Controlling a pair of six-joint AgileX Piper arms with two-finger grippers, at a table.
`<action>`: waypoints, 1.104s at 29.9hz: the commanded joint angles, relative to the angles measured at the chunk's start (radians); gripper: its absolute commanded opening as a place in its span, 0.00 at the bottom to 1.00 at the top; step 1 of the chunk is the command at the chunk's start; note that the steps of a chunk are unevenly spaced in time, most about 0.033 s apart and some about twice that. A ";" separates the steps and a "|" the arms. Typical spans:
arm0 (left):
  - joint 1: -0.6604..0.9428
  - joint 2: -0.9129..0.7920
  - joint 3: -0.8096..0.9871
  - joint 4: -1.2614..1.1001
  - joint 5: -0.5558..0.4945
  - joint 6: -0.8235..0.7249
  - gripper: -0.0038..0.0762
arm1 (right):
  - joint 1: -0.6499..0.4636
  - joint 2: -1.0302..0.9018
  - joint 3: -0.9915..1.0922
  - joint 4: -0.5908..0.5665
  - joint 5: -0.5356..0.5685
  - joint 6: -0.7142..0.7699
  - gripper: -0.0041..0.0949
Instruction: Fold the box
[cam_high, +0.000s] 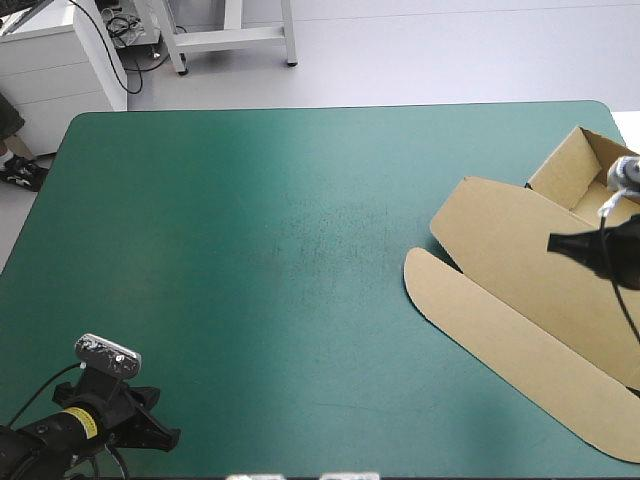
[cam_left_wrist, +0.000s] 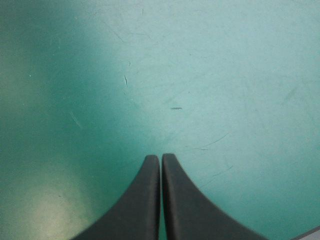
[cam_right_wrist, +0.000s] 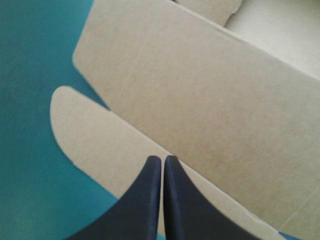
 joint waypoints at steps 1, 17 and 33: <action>-0.002 0.006 -0.026 -0.004 -0.045 0.002 0.04 | 0.079 -0.132 0.078 -0.013 0.007 -0.009 0.04; -0.002 0.006 -0.026 -0.004 -0.043 0.002 0.04 | 0.089 -0.606 0.663 0.093 -0.133 -0.101 0.04; -0.002 0.006 -0.026 -0.004 -0.043 0.002 0.04 | 0.089 -0.704 0.799 0.099 -0.223 -0.151 0.04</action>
